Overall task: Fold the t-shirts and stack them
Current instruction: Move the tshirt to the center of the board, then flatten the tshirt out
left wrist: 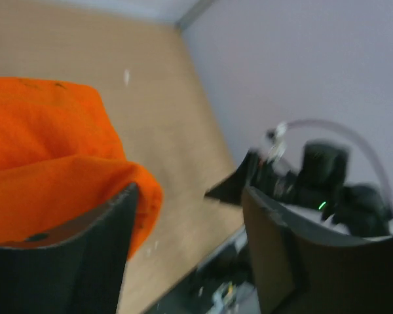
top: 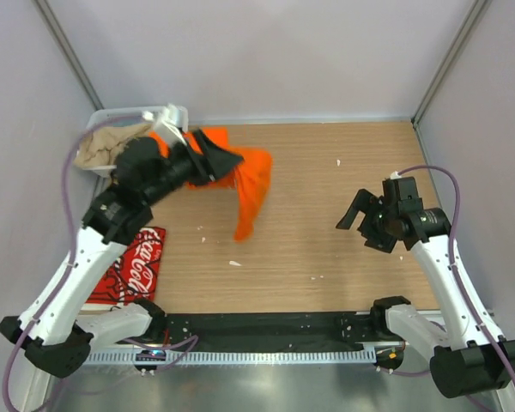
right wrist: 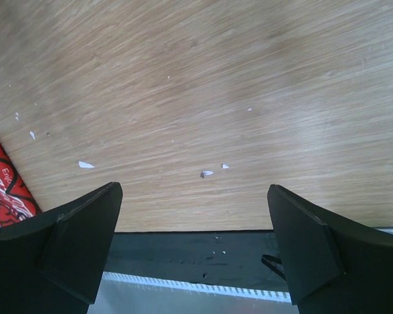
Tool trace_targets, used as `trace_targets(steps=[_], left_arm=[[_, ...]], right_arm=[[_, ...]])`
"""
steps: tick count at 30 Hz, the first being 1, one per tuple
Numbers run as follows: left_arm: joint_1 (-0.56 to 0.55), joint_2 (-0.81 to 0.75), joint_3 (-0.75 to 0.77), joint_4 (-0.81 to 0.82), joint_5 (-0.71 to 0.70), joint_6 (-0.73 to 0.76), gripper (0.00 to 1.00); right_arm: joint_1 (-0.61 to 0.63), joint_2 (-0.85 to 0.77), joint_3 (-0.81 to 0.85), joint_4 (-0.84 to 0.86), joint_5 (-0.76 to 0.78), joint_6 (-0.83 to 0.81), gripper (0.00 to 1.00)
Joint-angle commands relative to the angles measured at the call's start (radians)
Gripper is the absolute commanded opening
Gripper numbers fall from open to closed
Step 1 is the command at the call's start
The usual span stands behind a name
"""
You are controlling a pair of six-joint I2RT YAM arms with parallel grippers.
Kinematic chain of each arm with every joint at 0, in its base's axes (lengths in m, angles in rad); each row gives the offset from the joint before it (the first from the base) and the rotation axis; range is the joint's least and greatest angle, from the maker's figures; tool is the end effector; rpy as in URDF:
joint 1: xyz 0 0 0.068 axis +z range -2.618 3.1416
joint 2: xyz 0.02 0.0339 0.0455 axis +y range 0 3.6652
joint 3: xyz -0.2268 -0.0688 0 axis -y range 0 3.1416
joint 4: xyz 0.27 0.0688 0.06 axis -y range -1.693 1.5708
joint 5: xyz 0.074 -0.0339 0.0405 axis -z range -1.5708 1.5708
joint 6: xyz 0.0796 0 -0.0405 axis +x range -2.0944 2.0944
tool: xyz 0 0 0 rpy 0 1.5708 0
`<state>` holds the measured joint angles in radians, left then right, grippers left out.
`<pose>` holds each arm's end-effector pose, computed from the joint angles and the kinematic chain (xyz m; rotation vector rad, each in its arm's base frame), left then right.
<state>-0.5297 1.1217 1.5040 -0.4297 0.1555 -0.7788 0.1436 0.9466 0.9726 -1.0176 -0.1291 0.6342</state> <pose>0.2545 -0.1633 0.4670 -0.0877 1.7385 -1.1148 0.2356 0.0444 0.2365 0.5867 2.5510 0.4522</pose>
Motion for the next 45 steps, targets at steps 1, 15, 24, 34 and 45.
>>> trace_targets(steps=[1,15,24,34,45], left_arm=[[-0.139,-0.052,-0.238,-0.162,-0.117,-0.031,0.74],[-0.178,-0.125,-0.527,-0.31,-0.29,0.008,0.75],[0.089,0.436,-0.237,-0.281,-0.215,0.298,0.7],[0.192,0.834,0.094,-0.284,-0.177,0.329,0.61],[0.191,1.037,0.305,-0.374,-0.238,0.325,0.37]], right_arm=[[0.008,-0.017,-0.021,0.039,-0.049,-0.014,1.0],[0.168,0.304,-0.101,0.399,-0.178,0.016,0.82],[0.255,0.627,0.089,0.393,-0.127,-0.135,0.7],[0.26,0.716,0.144,0.366,-0.099,-0.206,0.69],[0.27,0.863,0.391,0.456,-0.055,-0.057,0.58]])
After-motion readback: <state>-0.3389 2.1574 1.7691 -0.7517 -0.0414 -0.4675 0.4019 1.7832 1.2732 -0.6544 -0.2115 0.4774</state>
